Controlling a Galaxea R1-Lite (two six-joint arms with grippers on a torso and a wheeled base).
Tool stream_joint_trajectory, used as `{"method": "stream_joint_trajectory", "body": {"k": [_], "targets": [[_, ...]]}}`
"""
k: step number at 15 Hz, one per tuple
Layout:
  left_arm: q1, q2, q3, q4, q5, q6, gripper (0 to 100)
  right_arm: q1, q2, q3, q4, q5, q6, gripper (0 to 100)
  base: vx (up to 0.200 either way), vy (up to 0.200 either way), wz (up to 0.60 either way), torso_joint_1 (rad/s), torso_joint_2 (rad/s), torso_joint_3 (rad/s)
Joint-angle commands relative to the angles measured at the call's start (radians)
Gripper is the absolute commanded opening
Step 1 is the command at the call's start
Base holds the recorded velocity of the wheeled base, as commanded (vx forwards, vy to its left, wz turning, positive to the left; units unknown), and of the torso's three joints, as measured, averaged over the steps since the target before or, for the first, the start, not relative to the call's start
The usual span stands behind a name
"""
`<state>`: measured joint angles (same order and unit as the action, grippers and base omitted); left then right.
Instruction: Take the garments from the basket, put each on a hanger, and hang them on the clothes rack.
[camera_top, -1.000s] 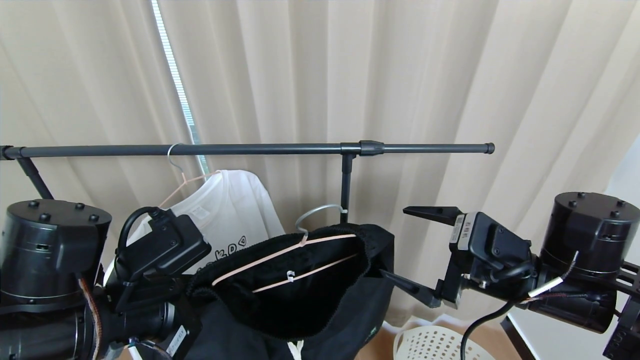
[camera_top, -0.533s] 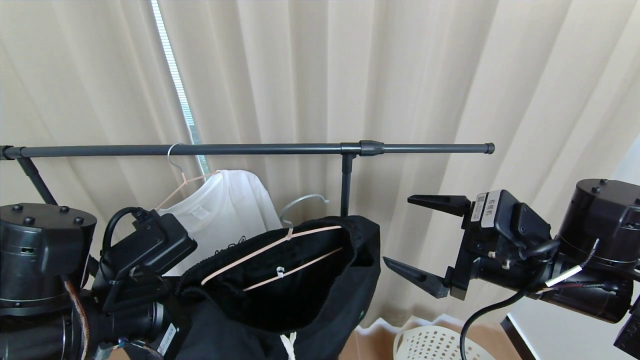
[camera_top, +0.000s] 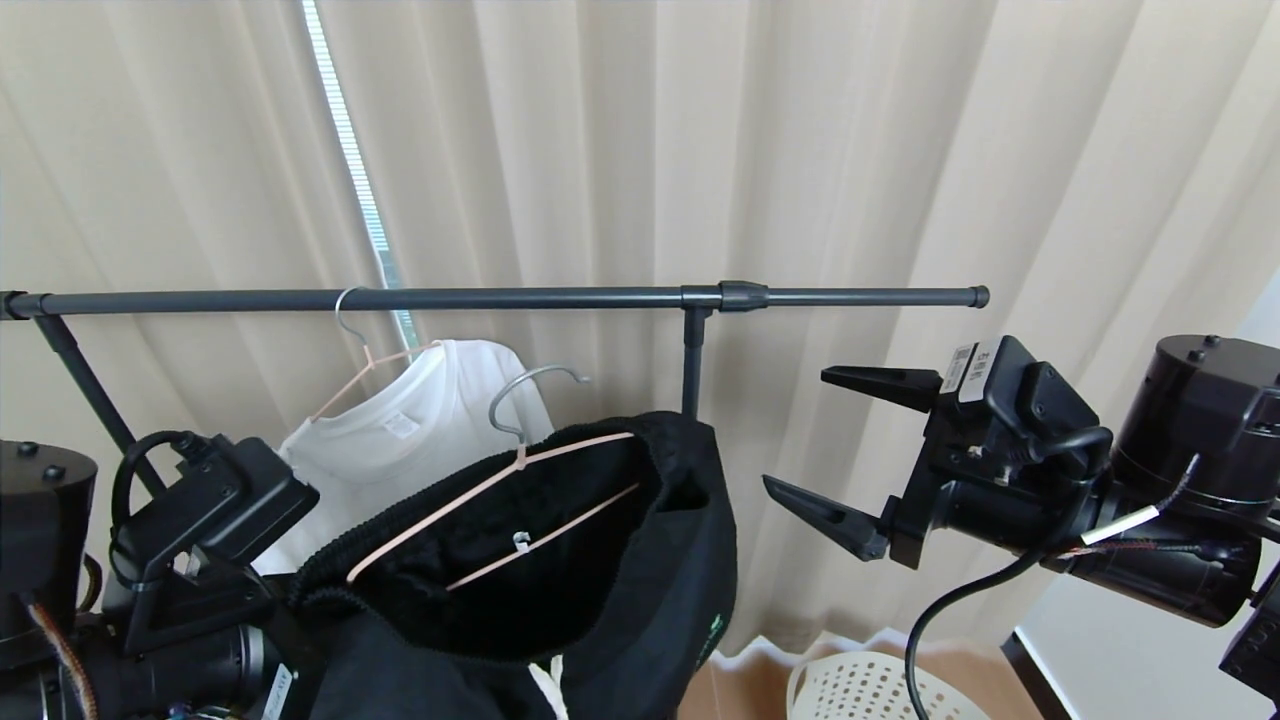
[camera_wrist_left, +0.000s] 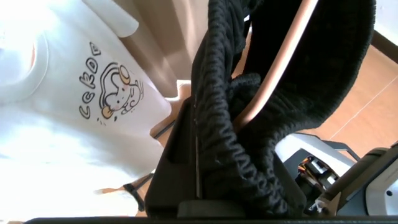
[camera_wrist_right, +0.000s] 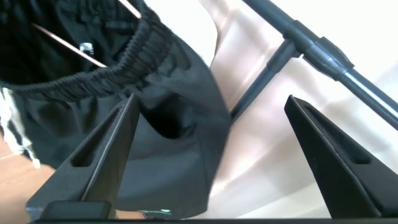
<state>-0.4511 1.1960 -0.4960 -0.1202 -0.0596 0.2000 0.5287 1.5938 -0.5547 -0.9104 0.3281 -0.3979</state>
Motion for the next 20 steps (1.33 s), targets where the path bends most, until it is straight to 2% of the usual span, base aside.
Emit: {"method": "stream_joint_trajectory", "body": {"k": [1,5,6,9,14,20], "targets": [[0.045,-0.019,0.014,0.001,0.001,-0.001,0,0.0,0.006,-0.007,0.001,-0.001,-0.001,100,0.0,0.0,0.0,0.0,0.0,0.0],[0.147,0.019,-0.007,-0.001,0.0,-0.037,0,0.0,0.018,-0.008,-0.001,-0.032,-0.001,100,0.0,0.0,0.0,0.0,0.0,0.0],[0.152,0.031,-0.016,-0.001,0.0,-0.039,0,0.0,0.018,-0.008,-0.001,-0.032,-0.001,100,0.0,0.0,0.0,0.0,0.0,0.0],[0.152,0.134,-0.098,-0.003,0.0,-0.145,0,0.0,0.018,-0.01,-0.001,-0.034,-0.001,100,0.0,0.0,0.0,0.0,0.0,0.0],[0.147,0.29,-0.219,-0.006,-0.005,-0.258,0,0.0,0.018,-0.01,-0.002,-0.035,-0.001,100,0.0,0.0,0.0,0.0,0.0,0.0],[0.146,0.412,-0.309,-0.004,-0.005,-0.352,0,0.0,0.015,-0.01,-0.002,-0.035,-0.001,100,0.0,0.0,0.0,0.0,0.0,0.0]]}}
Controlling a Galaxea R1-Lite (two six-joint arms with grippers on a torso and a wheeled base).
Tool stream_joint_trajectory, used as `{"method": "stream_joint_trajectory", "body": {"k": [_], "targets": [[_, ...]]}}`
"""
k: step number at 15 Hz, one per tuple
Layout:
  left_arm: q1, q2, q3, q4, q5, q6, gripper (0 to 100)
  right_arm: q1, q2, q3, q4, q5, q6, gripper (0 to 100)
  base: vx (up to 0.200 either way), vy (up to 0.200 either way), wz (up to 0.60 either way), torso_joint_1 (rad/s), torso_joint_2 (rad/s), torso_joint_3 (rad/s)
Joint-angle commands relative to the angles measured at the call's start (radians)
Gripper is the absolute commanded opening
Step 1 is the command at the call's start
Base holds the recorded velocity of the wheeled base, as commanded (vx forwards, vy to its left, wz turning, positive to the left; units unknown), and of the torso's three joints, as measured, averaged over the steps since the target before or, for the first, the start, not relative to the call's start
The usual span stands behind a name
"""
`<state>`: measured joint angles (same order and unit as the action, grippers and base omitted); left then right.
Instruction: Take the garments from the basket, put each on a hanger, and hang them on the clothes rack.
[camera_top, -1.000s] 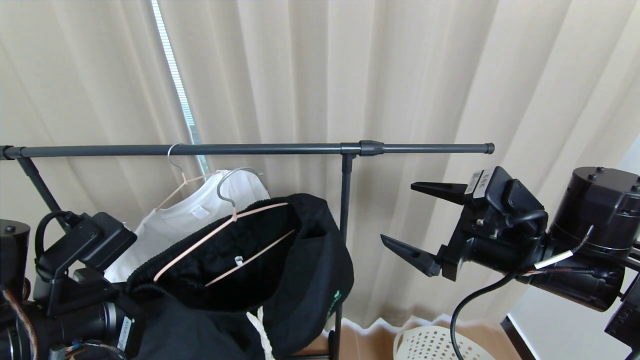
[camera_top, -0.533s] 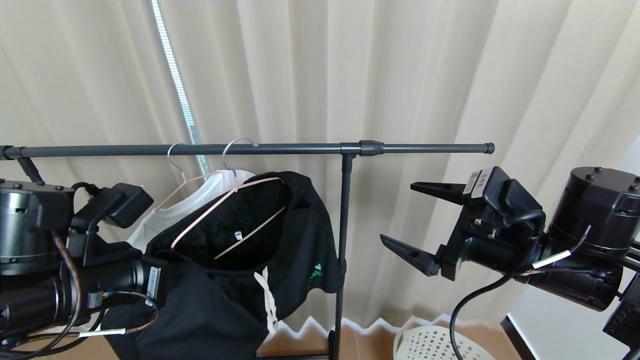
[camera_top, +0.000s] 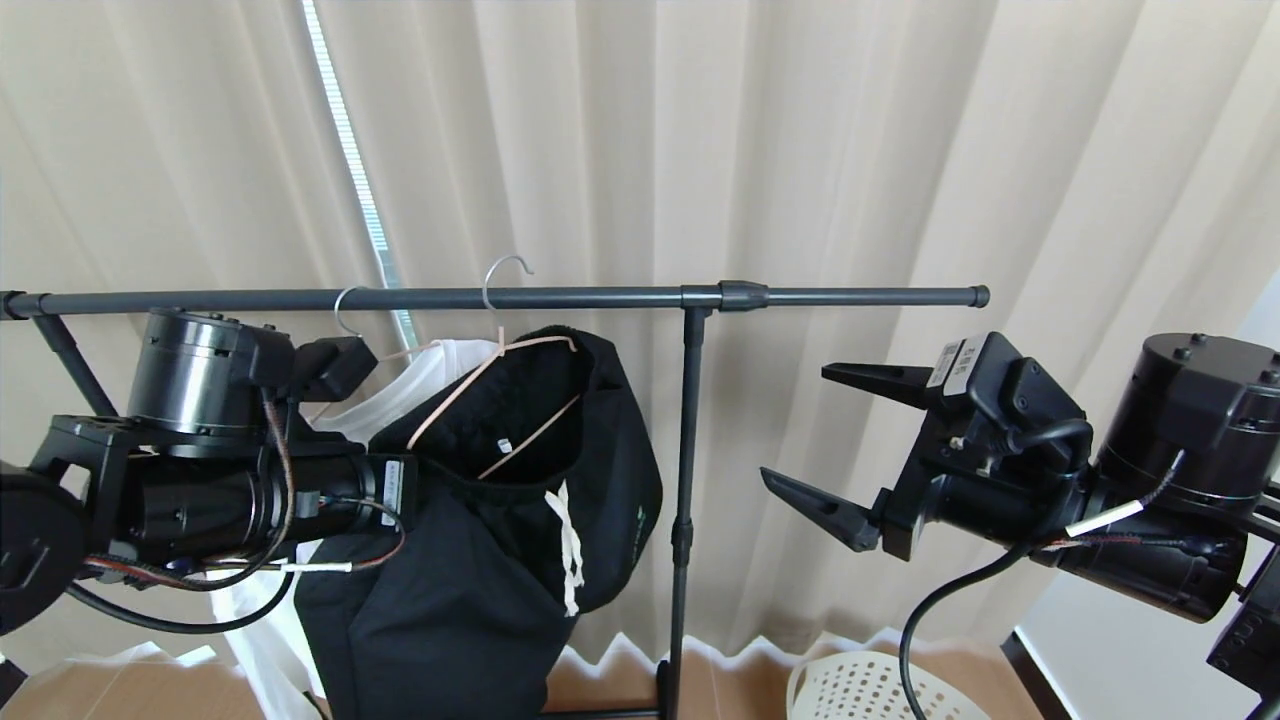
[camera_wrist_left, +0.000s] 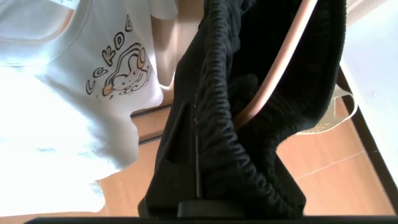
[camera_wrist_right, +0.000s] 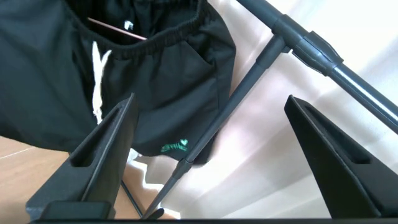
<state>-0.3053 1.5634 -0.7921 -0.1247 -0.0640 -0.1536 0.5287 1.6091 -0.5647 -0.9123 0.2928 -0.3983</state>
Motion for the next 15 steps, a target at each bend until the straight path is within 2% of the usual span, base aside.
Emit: {"method": "stream_joint_trajectory", "body": {"k": [1,5,8,15], "targets": [[0.002,0.064,-0.03,-0.001,0.0,-0.018,0,0.0,-0.002,0.0,0.0,0.0,-0.001,100,0.0,0.0,0.0,0.0,0.0,0.0],[0.003,0.139,-0.102,-0.001,0.001,-0.106,0,0.0,0.0,-0.003,0.0,0.0,-0.001,100,0.0,0.0,0.0,0.0,0.0,0.0],[0.008,0.175,-0.131,-0.003,0.001,-0.144,0,0.0,0.0,-0.003,0.0,0.0,-0.001,100,0.0,0.0,0.0,0.0,0.0,0.0],[0.014,0.23,-0.157,-0.003,0.001,-0.149,0,0.0,0.003,-0.003,0.0,0.0,-0.001,100,0.0,0.0,0.0,0.0,0.0,0.0]]}}
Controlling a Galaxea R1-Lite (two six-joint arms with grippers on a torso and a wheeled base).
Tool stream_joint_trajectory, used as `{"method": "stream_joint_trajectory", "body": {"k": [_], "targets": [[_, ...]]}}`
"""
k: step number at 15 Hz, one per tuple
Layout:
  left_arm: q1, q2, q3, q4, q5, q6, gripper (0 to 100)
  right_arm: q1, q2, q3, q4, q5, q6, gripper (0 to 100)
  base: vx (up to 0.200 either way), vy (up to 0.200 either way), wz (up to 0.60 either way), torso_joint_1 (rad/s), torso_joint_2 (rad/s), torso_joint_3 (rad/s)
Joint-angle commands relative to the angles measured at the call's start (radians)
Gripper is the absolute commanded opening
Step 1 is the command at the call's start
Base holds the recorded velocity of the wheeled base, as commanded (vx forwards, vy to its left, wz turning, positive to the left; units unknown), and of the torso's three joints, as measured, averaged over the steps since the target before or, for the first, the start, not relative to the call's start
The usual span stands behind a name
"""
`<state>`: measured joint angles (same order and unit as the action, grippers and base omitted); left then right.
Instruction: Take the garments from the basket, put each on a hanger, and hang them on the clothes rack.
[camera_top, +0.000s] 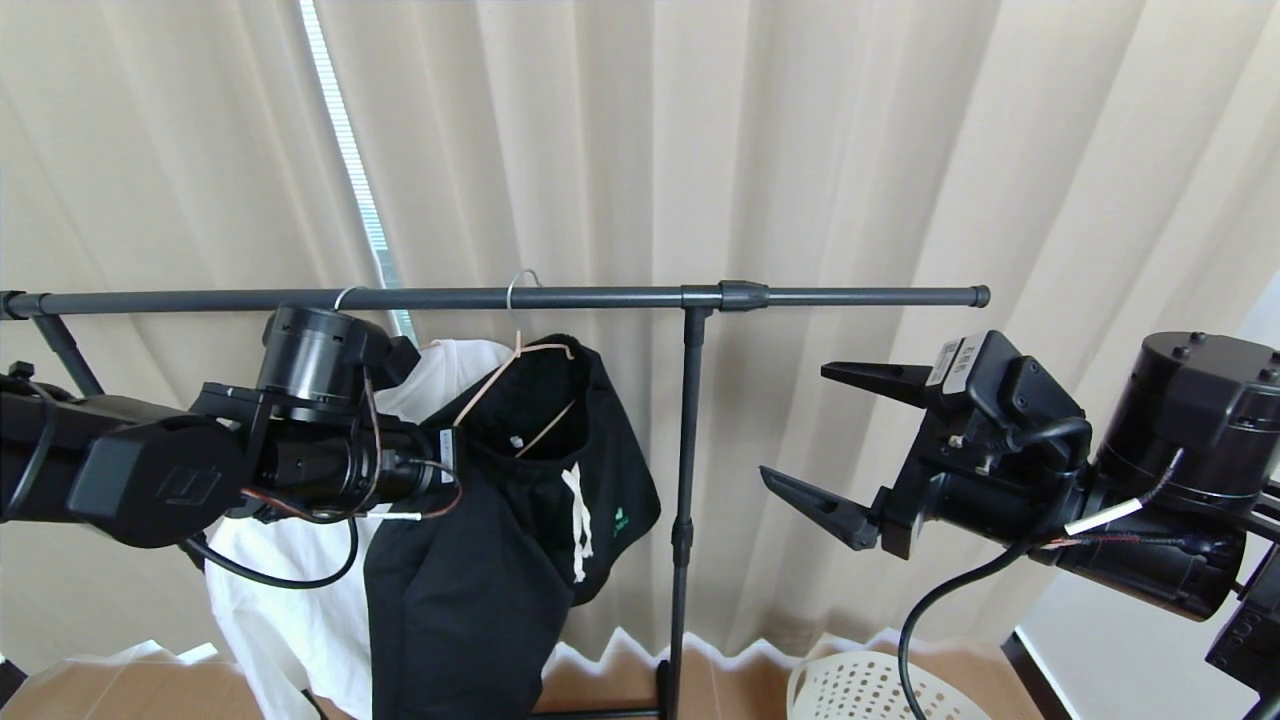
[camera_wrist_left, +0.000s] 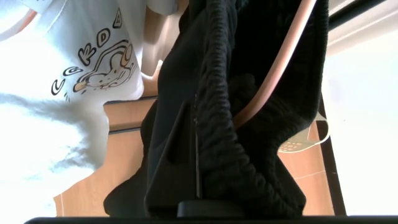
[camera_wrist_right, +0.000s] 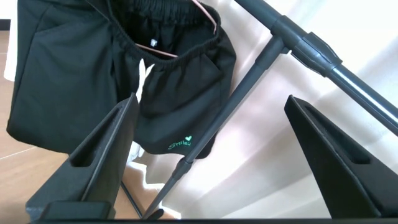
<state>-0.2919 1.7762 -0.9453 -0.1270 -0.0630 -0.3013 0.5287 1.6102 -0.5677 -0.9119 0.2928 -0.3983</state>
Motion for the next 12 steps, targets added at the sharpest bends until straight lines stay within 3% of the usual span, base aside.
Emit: {"method": "stream_joint_trajectory", "body": {"k": [1,8,9,12], "targets": [[0.0,0.017,-0.004,0.0,0.0,-0.001,0,0.0,0.002,0.0,-0.001,0.0,-0.001,100,0.0,0.0,0.0,0.0,0.0,0.0],[-0.001,0.02,0.005,0.001,0.005,0.001,0,0.0,0.002,-0.001,-0.001,0.0,-0.001,100,0.0,0.0,0.0,0.0,0.0,0.0],[-0.003,0.019,0.008,0.001,0.005,0.002,100,0.0,0.002,-0.001,-0.001,0.0,-0.001,100,0.0,0.0,0.0,0.0,0.0,0.0],[-0.015,-0.077,0.072,0.003,0.0,0.013,100,0.0,-0.001,-0.001,-0.002,0.0,-0.001,100,0.0,0.0,0.0,0.0,0.0,0.0]]}}
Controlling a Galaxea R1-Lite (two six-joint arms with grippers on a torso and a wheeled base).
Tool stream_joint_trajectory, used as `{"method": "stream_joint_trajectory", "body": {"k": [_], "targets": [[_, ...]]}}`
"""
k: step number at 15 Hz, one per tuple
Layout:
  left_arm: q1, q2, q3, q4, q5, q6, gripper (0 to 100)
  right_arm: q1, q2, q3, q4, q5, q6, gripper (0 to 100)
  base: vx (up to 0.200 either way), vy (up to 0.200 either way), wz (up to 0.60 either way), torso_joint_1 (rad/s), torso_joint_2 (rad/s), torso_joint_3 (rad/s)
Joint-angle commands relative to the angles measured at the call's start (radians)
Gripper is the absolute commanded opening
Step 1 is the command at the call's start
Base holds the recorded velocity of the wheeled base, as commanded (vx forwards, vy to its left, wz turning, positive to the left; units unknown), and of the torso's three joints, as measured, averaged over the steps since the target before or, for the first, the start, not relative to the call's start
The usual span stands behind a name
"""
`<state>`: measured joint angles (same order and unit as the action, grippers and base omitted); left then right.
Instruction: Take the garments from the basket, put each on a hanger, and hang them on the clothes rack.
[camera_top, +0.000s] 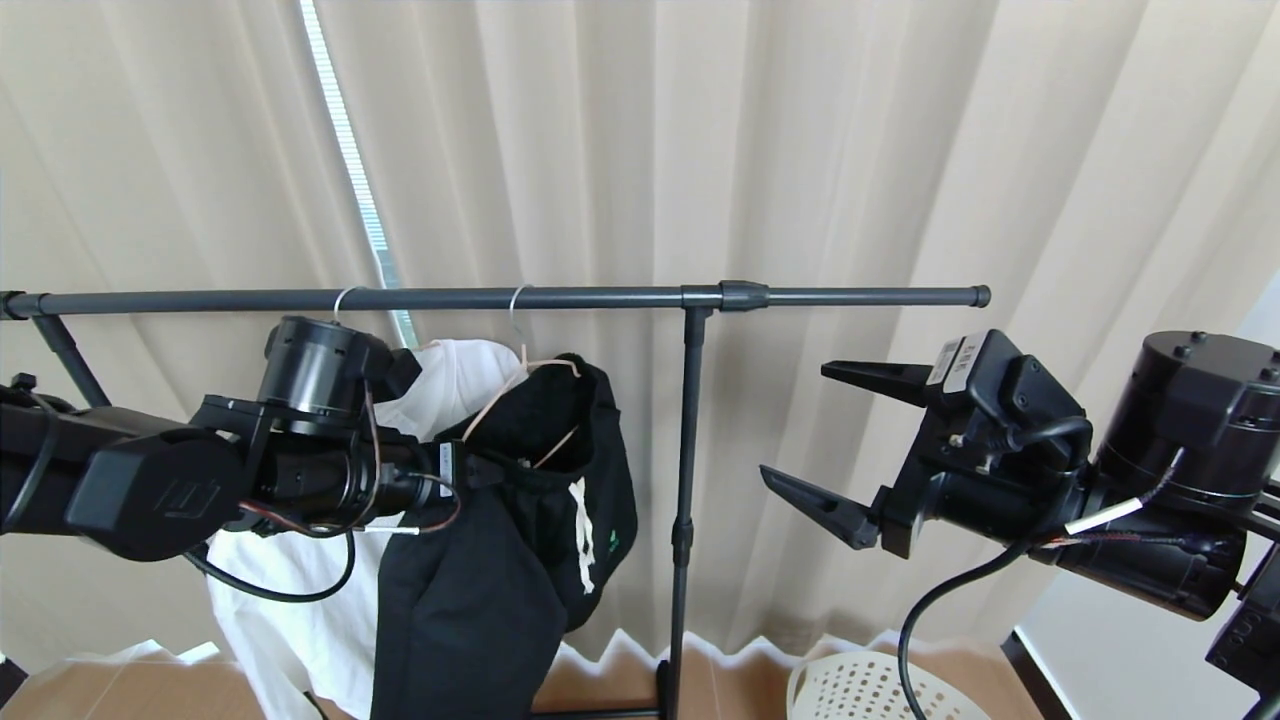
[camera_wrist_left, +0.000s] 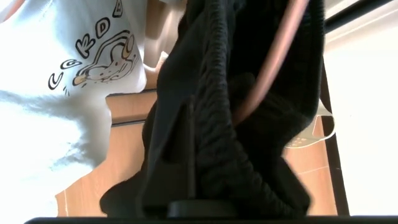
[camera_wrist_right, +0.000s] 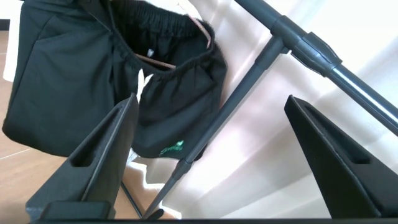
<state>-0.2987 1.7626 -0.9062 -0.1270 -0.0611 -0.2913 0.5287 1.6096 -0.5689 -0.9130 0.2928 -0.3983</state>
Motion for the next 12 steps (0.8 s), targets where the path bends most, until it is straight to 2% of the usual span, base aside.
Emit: {"method": "stream_joint_trajectory", "body": {"k": [1,5,6,8,12], "targets": [[-0.023,-0.103,0.053,0.004,0.001,0.011,100,0.0,-0.002,0.001,-0.001,0.0,-0.001,100,0.0,0.0,0.0,0.0,0.0,0.0],[-0.066,-0.295,0.138,0.06,0.004,0.037,100,0.002,-0.014,0.003,-0.003,-0.006,0.001,100,0.0,0.0,0.0,0.0,0.0,0.0],[-0.082,-0.344,0.151,0.09,0.017,0.037,100,0.011,-0.033,0.003,-0.003,-0.027,0.013,100,0.0,0.0,0.0,0.0,0.0,0.0],[-0.1,-0.462,0.191,0.135,0.06,0.038,100,0.042,-0.1,0.015,0.002,-0.09,0.09,100,0.0,0.0,0.0,0.0,0.0,0.0],[-0.105,-0.634,0.259,0.207,0.063,0.047,100,0.047,-0.183,0.057,0.0,-0.142,0.102,100,0.0,0.0,0.0,0.0,0.0,0.0]]}}
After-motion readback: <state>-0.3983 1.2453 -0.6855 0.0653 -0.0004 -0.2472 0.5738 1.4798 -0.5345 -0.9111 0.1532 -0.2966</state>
